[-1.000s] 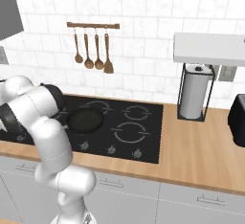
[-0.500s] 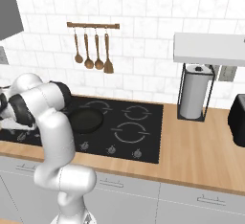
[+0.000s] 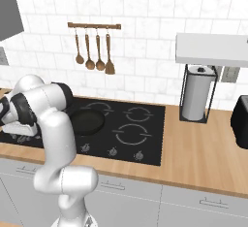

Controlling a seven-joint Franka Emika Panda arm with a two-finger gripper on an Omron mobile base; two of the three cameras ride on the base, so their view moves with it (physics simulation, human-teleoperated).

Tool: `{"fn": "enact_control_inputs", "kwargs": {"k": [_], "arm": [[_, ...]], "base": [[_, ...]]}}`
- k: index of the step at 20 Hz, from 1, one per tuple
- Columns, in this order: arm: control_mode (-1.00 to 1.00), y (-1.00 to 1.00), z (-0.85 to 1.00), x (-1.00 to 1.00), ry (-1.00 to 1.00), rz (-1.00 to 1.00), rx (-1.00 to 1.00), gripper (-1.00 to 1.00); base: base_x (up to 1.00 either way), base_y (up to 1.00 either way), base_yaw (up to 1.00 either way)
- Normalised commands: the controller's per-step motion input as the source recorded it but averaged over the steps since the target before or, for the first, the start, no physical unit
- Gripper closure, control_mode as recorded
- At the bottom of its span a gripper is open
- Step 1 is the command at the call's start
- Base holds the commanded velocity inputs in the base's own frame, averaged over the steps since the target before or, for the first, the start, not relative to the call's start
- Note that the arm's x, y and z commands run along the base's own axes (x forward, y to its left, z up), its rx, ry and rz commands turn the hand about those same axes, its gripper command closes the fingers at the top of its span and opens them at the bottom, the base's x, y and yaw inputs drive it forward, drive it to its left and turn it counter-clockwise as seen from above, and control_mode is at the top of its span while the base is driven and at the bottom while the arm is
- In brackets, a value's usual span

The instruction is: Pick the kettle from the counter and place it on a stove burner. Then turn the burner on.

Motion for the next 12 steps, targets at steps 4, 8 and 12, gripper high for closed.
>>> {"fn": "enact_control_inputs", "kwargs": {"k": [4, 8, 12], "arm": [[-1.00, 0.00, 0.00, -0.09, -0.01, -0.11, 0.00, -1.00], [-1.00, 0.00, -0.05, -0.03, 0.00, -0.09, 0.00, -1.00], [-1.00, 0.00, 0.00, 0.00, 0.00, -0.02, 0.00, -1.00]], "base": [[0.00, 0.00, 0.00], [0.00, 0.00, 0.00], [0.00, 0.00, 0.00]]}}
